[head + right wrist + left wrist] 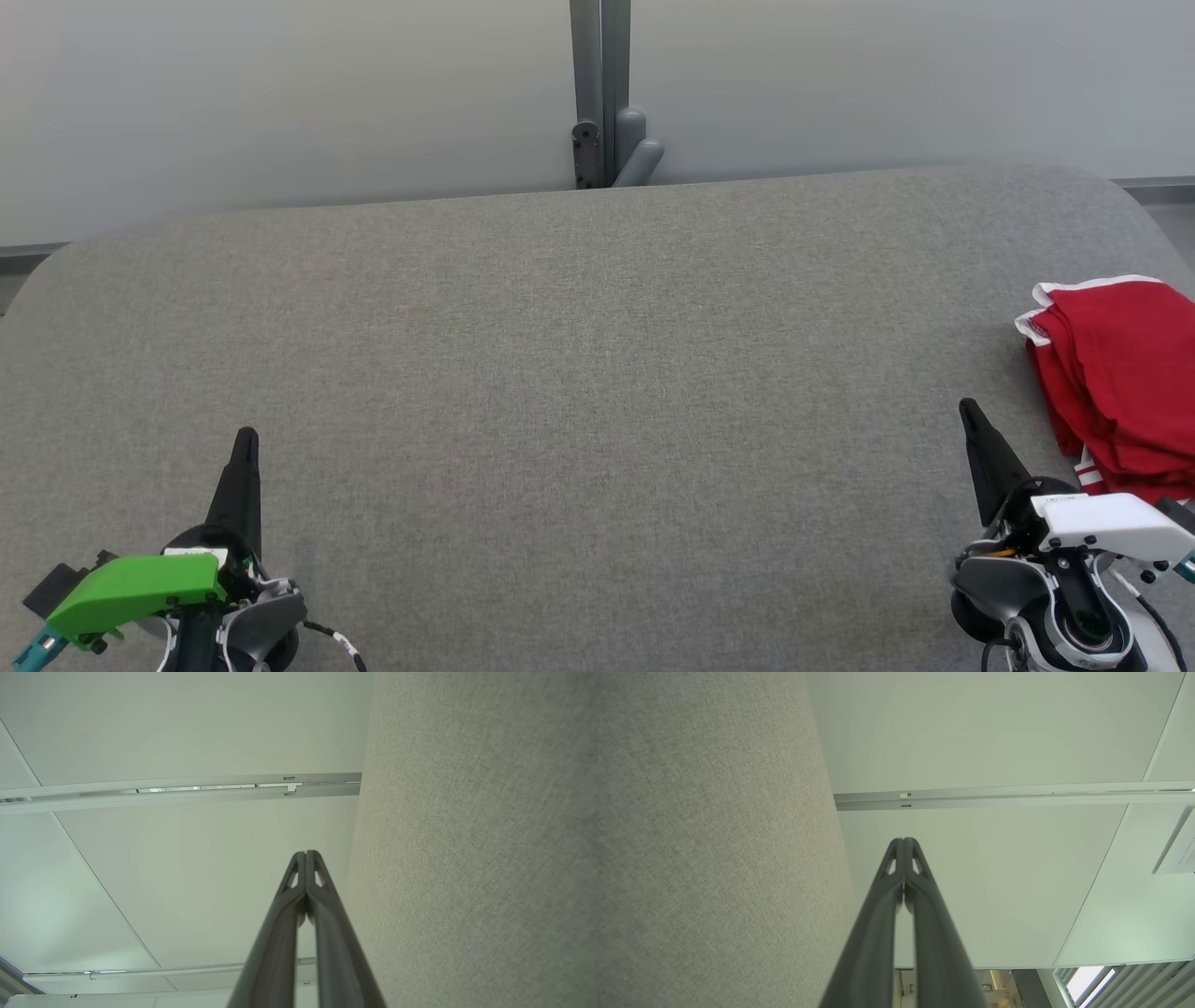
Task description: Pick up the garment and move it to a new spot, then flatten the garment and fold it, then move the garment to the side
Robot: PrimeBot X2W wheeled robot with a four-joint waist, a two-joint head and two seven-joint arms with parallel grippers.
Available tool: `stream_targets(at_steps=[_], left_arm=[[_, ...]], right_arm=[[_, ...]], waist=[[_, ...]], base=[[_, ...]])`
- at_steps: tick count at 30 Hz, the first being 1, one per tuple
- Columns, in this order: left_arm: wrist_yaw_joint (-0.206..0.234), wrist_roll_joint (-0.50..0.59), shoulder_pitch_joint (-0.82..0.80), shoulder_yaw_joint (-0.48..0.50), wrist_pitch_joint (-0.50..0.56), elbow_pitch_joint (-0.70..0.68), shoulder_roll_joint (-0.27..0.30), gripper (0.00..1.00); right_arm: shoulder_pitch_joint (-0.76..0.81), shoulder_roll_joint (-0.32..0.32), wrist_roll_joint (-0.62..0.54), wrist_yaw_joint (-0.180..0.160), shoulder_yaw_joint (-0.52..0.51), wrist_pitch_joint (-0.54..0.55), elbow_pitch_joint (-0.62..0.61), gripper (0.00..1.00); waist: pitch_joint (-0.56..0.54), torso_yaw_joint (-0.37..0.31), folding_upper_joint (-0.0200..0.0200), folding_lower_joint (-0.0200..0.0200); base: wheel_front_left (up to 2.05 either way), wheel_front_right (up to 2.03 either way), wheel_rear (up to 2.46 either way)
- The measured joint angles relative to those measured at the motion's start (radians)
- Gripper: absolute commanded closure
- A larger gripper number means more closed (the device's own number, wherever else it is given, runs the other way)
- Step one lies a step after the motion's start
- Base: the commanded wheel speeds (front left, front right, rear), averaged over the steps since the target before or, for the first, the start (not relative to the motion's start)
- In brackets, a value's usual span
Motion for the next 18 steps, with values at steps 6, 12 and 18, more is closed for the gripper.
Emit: stream_targets(at_steps=[6, 12, 18], left_arm=[[0.000, 0.000, 0.000, 0.000, 0.000, 0.000, 0.000, 1.00], [0.000, 0.000, 0.000, 0.001, 0.000, 0.000, 0.000, 1.00], [0.000, 0.000, 0.000, 0.001, 0.000, 0.000, 0.000, 1.00]], right_arm=[[0.000, 0.000, 0.000, 0.000, 0.000, 0.000, 0.000, 1.00], [0.000, 0.000, 0.000, 0.000, 0.000, 0.000, 0.000, 1.00], [0.000, 0.000, 0.000, 0.000, 0.000, 0.000, 0.000, 1.00]], waist=[[0.000, 0.000, 0.0000, 0.0000], [0.000, 0.000, 0.0000, 0.0000], [0.000, 0.000, 0.0000, 0.0000]], base=[[0.00, 0.00, 0.00], [0.00, 0.00, 0.00], [0.00, 0.00, 0.00]])
